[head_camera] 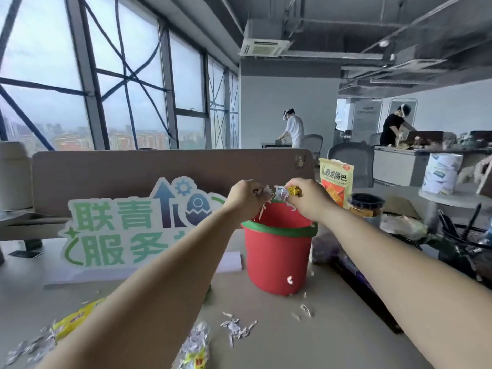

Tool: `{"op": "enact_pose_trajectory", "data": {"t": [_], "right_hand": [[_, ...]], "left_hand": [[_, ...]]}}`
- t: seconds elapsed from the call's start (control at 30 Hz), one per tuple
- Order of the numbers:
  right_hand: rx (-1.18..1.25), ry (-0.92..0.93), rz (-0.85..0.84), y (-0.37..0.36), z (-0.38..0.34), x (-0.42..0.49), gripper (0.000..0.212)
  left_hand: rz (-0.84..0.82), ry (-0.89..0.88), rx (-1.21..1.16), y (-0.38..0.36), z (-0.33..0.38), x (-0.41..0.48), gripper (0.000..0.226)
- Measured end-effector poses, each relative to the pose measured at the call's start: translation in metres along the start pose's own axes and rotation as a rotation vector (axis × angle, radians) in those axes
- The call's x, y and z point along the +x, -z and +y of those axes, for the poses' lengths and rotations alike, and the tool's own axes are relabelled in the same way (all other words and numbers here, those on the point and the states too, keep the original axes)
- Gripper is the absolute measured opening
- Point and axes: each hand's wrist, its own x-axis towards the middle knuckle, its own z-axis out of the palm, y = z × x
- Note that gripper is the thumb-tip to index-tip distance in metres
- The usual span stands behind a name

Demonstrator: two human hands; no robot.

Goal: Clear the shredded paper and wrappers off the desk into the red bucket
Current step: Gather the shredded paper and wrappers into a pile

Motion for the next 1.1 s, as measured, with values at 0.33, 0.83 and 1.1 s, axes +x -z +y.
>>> {"op": "enact_pose_trajectory", "data": {"t": [0.33,0.83,1.1], "right_hand": [[-0.117,-0.053,-0.187,-0.023,0.035,0.026,0.05],[-0.137,-0.083,-0.224,-0.024,0.032,0.017,0.051],[-0.252,-0.027,-0.169,-0.015,0.023,-0.008,0.012]], "left_hand": [[-0.227,0.018,0.183,-0.038,-0.015,0.029,0.021],[-0.182,-0.006,0.174,-0.025,-0.024,0.012,0.035],[-0.135,0.01,0.125,-0.002,-0.029,-0.022,0.036]]}}
